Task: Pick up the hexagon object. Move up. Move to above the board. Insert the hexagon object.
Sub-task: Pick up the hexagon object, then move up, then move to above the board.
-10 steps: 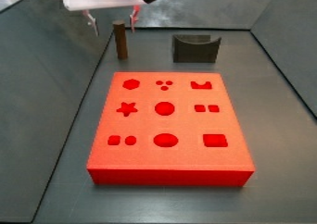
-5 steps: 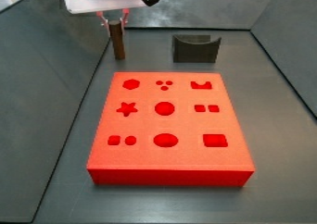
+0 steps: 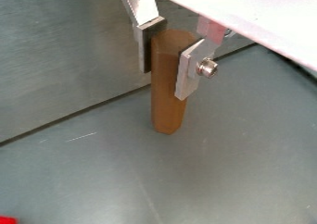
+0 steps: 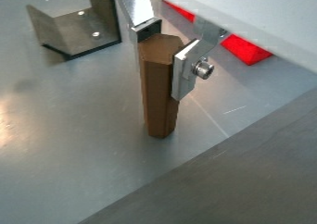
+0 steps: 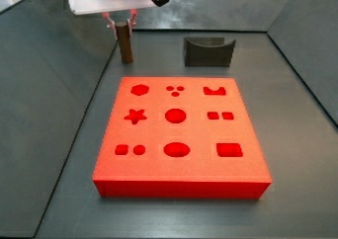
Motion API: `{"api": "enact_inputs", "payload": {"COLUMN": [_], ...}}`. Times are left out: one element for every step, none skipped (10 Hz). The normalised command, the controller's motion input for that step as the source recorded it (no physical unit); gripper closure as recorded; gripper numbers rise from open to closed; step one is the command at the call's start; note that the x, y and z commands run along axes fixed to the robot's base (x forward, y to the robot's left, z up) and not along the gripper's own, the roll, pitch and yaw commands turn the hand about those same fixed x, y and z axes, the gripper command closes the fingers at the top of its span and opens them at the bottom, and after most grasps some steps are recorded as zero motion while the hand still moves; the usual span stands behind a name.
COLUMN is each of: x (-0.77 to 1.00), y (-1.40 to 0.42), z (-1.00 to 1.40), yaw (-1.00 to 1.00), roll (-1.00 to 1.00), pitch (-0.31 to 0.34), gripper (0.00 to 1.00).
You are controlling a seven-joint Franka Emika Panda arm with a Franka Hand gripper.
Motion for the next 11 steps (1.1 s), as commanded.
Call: {"api": "enact_inputs", "payload": {"x": [0.00, 0.00, 0.00, 0.00, 0.00, -0.07, -0.08, -0.06, -0.04, -0.03, 0.10], "y": [0.00, 0.00, 0.00, 0.00, 0.00, -0.07, -0.05, -0.04, -0.01, 0.00, -0.12], "z": [0.00, 0.00, 0.00, 0.00, 0.83, 0.80, 0.72, 0.65, 0.48, 0.30, 1.00], "yaw": [0.00, 0.00, 0.00, 0.00, 0.00, 0.01, 0.01, 0.01, 0.01, 0.00, 0.22], "roll": [0.00, 0.00, 0.00, 0.00, 0.00, -0.01, 0.00, 0.01, 0.04, 0.06, -0.37], "pitch": [0.000, 0.000, 0.000, 0.000, 0.000, 0.028, 0.036, 0.040, 0.049, 0.053, 0.221], "gripper": [1.00, 1.00, 1.00, 1.00, 1.00, 1.00, 1.00, 1.00, 1.00, 1.00, 1.00]}}
